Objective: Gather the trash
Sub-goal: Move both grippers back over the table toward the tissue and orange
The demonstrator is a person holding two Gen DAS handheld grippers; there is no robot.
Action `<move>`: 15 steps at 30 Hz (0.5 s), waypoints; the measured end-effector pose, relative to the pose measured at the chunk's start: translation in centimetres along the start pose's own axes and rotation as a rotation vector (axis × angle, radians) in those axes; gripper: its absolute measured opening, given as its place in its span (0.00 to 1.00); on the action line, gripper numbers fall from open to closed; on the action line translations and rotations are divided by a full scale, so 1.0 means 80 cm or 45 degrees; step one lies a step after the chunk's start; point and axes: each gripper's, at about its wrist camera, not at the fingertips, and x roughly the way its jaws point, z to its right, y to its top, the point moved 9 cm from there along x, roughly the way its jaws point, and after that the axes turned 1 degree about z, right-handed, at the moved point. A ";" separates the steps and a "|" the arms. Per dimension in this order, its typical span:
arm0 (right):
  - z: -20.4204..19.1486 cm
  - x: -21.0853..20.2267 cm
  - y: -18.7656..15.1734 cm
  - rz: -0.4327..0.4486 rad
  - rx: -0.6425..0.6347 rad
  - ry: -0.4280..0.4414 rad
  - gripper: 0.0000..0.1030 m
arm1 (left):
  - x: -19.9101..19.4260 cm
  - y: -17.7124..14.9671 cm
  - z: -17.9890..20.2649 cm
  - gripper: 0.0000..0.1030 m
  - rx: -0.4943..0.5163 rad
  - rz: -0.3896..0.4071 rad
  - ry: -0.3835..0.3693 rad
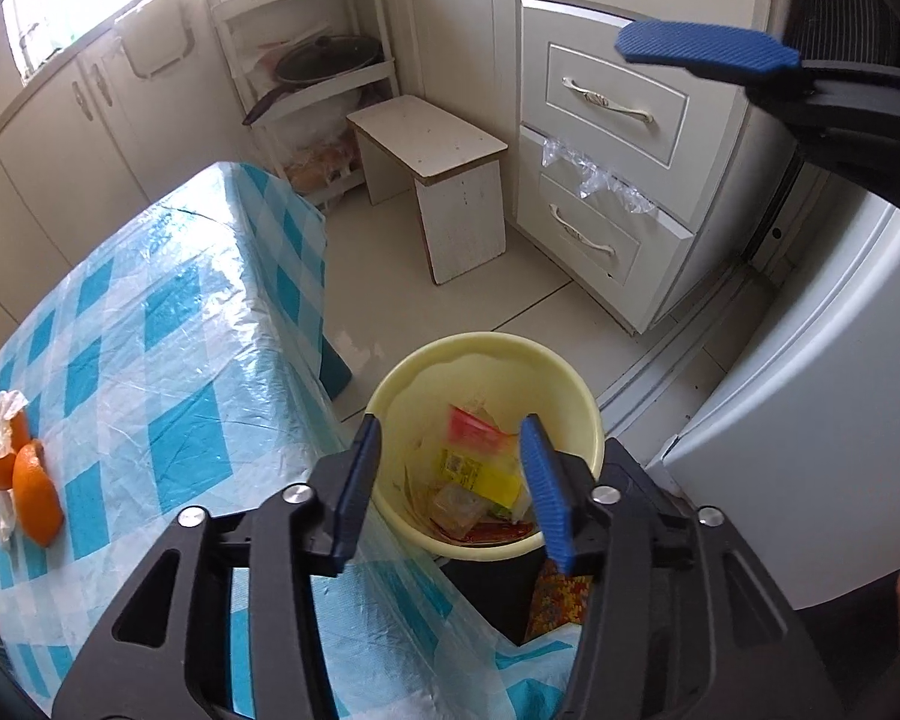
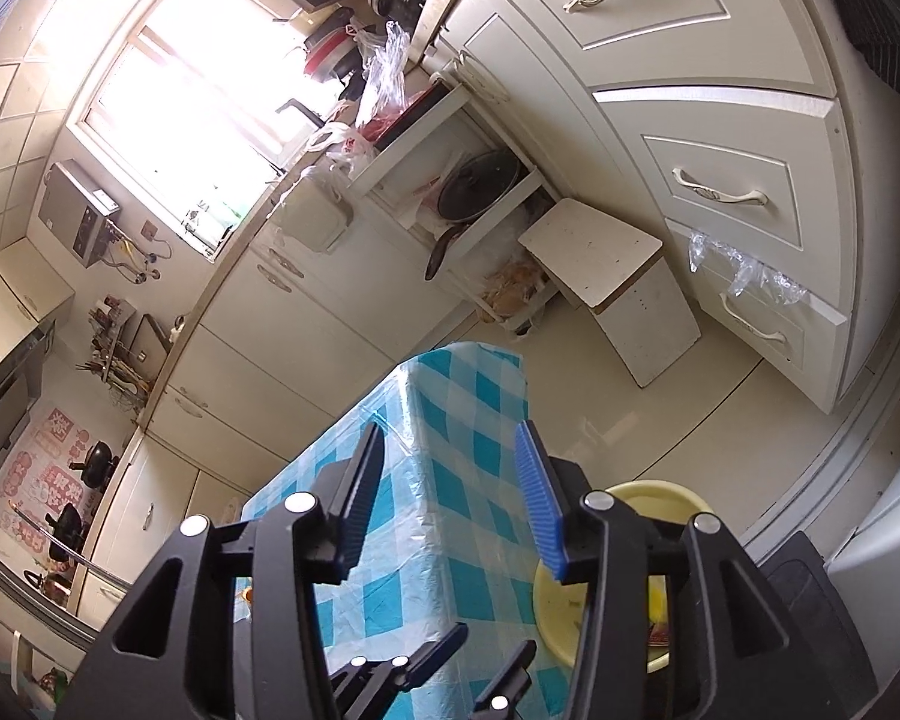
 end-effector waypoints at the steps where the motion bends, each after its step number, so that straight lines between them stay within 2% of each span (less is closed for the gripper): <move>1: -0.001 0.000 0.000 -0.001 -0.002 0.000 0.46 | -0.003 0.000 0.000 0.50 0.002 0.006 0.005; 3: -0.004 0.001 -0.001 -0.003 -0.007 0.001 0.48 | -0.011 0.000 -0.004 0.56 0.005 0.018 0.019; 9: -0.015 0.012 -0.007 -0.024 -0.026 -0.002 0.51 | -0.035 -0.003 -0.023 0.63 0.000 0.048 0.061; 15: -0.026 0.022 -0.015 -0.053 -0.043 0.005 0.53 | -0.052 -0.008 -0.044 0.68 -0.011 0.066 0.095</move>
